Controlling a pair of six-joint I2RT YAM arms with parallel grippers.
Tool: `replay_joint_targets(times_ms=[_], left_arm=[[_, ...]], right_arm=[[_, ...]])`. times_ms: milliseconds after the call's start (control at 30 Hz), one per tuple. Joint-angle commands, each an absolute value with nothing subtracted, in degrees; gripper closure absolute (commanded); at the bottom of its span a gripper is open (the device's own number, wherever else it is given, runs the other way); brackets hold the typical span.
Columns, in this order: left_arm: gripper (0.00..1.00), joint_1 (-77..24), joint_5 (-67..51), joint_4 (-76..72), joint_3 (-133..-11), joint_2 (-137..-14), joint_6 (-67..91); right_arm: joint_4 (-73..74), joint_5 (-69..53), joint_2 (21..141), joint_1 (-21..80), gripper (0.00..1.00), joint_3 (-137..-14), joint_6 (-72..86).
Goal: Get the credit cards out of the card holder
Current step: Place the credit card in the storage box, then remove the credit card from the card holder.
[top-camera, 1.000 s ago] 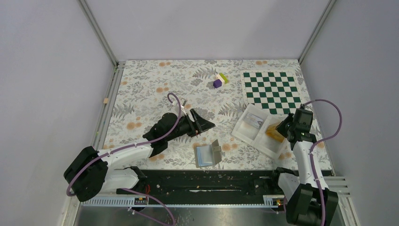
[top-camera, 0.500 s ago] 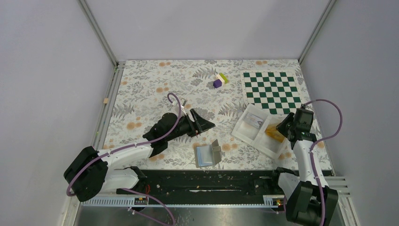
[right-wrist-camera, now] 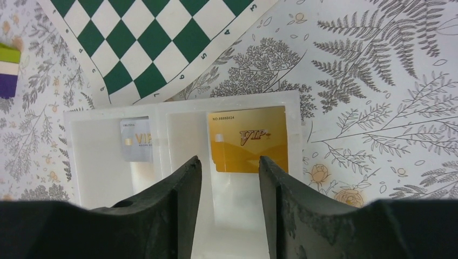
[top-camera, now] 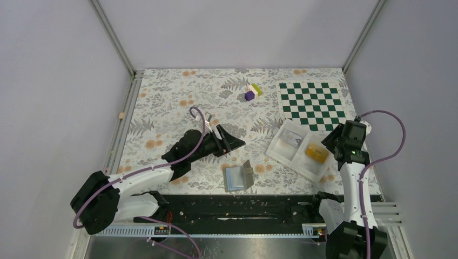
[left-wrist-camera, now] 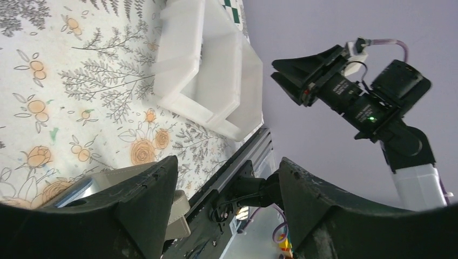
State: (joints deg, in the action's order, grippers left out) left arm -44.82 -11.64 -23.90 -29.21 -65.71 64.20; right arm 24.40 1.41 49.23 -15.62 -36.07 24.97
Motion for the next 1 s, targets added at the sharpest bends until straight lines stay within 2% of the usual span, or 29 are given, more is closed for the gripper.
replay_joint_targets(times_ms=[0, 233, 333, 467, 633, 800, 900, 967], left_arm=[[0.31, -44.29, -9.29, -20.04, -30.12, -63.63, 61.54], [0.30, -41.29, -7.88, -4.36, -32.54, -60.54, 56.33], [0.30, -40.01, -9.52, -0.99, -31.46, -58.42, 54.60], [0.31, -39.51, -12.39, 3.71, -30.21, -57.75, 53.00], [0.32, -39.53, -16.75, 2.08, -25.71, -57.14, 54.98], [0.34, -39.50, -15.96, 3.32, -22.54, -54.79, 55.86], [0.34, -39.40, -15.54, 3.92, -20.99, -53.92, 57.25], [0.33, -39.09, -15.31, 4.36, -20.77, -53.94, 57.56]], right_arm=[[29.88, 4.90, 47.27, -15.91, 0.49, -40.71, 25.83], [31.26, -8.53, 42.57, -15.42, 0.53, -44.84, 25.71], [33.03, -9.84, 41.70, -10.93, 0.55, -45.52, 27.77], [33.10, -4.36, 40.59, 3.82, 0.55, -44.12, 32.12], [28.46, -0.35, 41.39, 24.31, 0.65, -40.77, 39.64], [21.01, 7.26, 46.21, 46.13, 0.69, -39.03, 44.82], [16.08, 12.41, 52.76, 58.26, 0.65, -39.74, 44.24], [13.21, 16.63, 57.79, 65.12, 0.55, -40.74, 42.17]])
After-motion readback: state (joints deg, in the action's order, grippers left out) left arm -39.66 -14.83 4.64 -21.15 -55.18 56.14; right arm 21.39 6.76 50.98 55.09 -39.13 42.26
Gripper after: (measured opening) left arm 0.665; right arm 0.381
